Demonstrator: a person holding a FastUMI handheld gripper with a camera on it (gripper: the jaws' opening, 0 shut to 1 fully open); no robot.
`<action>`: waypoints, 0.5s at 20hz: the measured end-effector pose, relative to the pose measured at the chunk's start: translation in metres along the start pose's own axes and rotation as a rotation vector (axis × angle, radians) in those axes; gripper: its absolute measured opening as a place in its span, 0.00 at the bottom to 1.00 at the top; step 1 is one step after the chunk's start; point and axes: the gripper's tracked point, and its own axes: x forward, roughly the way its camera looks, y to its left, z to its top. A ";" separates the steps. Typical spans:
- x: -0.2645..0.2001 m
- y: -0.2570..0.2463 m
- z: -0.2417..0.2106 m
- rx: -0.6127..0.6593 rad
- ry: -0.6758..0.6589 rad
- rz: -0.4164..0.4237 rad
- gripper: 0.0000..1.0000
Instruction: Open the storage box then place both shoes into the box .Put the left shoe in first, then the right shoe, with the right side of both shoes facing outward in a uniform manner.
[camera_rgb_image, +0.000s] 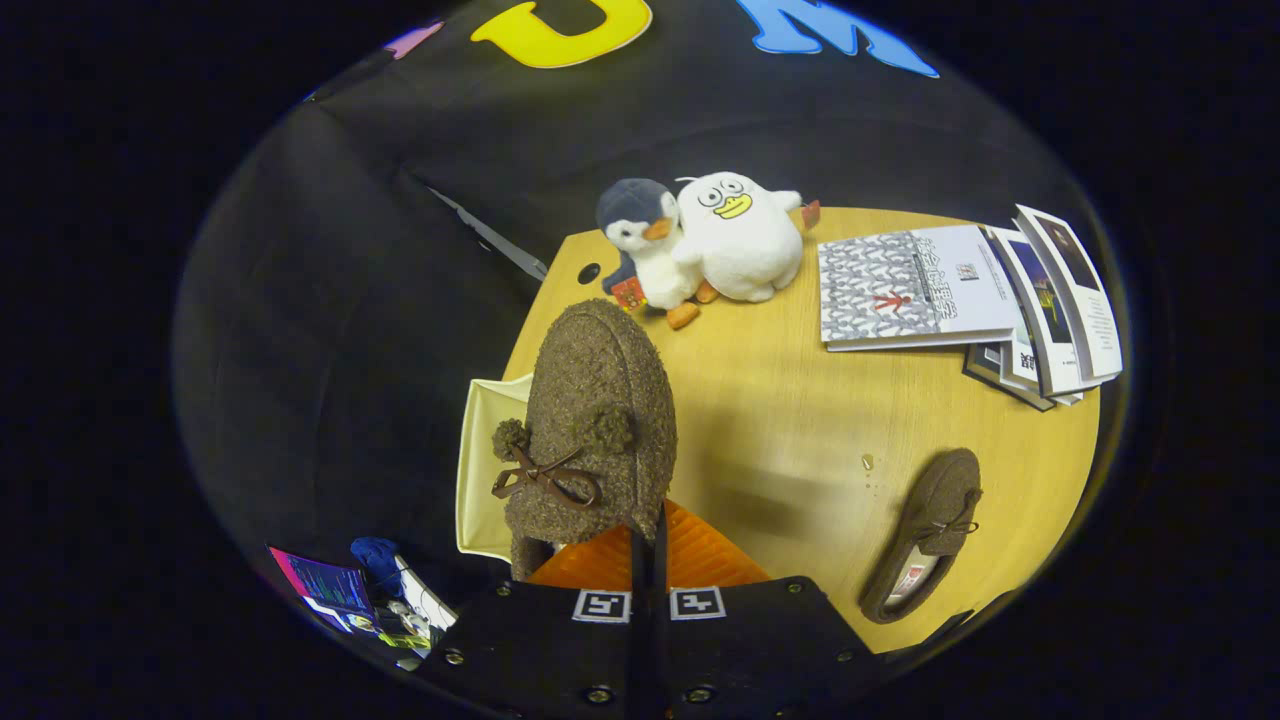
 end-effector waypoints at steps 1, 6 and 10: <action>-0.003 0.012 0.004 -0.025 -0.006 0.010 0.00; 0.018 0.063 0.010 -0.156 0.021 0.065 0.00; 0.051 0.089 -0.005 -0.263 0.098 0.081 0.00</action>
